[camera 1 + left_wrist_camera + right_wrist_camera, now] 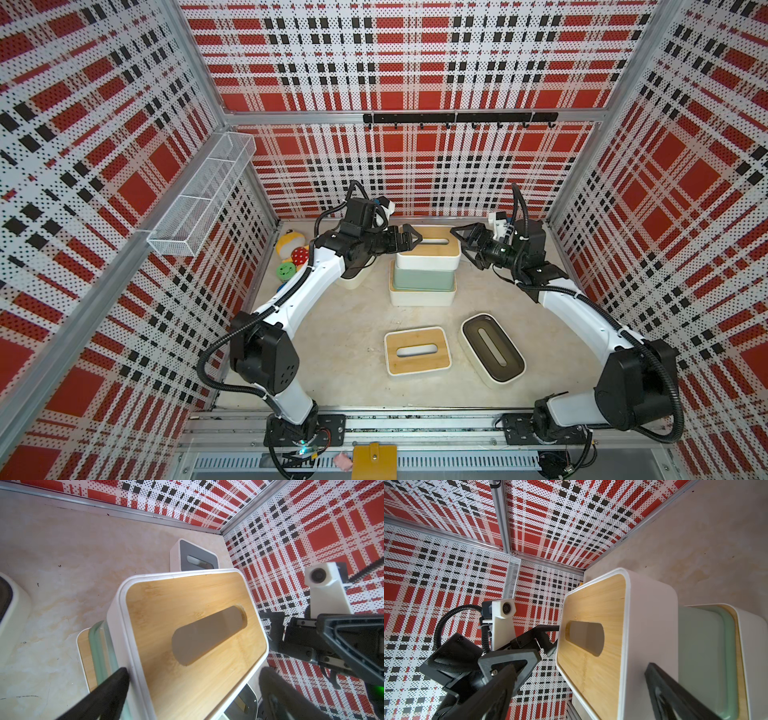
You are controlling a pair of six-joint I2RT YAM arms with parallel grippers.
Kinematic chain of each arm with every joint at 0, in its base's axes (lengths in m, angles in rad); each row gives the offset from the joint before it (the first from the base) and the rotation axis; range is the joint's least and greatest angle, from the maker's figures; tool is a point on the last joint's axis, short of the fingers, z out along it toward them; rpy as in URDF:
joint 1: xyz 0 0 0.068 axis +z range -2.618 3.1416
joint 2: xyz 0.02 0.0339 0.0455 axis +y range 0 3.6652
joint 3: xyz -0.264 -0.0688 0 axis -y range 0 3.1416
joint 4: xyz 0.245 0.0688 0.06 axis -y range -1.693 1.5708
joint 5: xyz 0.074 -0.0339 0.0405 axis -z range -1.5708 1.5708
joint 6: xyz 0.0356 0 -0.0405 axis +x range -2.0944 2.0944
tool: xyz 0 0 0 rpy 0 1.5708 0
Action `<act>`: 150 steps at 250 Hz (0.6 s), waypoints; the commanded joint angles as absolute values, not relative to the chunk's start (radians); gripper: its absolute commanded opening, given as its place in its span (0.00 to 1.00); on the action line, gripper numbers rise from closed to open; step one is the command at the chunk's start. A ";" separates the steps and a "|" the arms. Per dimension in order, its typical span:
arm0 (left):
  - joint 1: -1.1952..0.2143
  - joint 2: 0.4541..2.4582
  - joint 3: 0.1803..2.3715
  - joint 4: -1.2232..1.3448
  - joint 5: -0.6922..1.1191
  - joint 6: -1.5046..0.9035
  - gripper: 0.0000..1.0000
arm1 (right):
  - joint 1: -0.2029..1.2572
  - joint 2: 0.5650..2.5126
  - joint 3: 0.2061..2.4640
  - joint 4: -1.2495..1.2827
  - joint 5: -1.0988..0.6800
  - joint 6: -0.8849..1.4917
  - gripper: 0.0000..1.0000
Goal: Stack the tissue boxes
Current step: Adjust the tissue box on the tissue box.
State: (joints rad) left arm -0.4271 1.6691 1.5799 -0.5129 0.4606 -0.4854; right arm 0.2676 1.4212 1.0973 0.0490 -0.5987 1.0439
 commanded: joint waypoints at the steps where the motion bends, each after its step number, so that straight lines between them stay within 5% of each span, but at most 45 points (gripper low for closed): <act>1: -0.453 1.681 1.620 -0.500 0.504 -0.483 0.99 | 0.295 1.385 1.098 0.111 -0.630 1.057 1.00; 150: -0.450 1.671 1.617 -0.512 0.505 -0.470 0.99 | 0.320 1.378 1.087 0.123 -0.621 1.069 1.00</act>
State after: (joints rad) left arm -0.4271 1.6756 1.5906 -0.5194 0.4442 -0.4808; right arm 0.2829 1.4101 1.0954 0.0494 -0.5823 1.0481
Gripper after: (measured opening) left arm 0.995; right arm 0.997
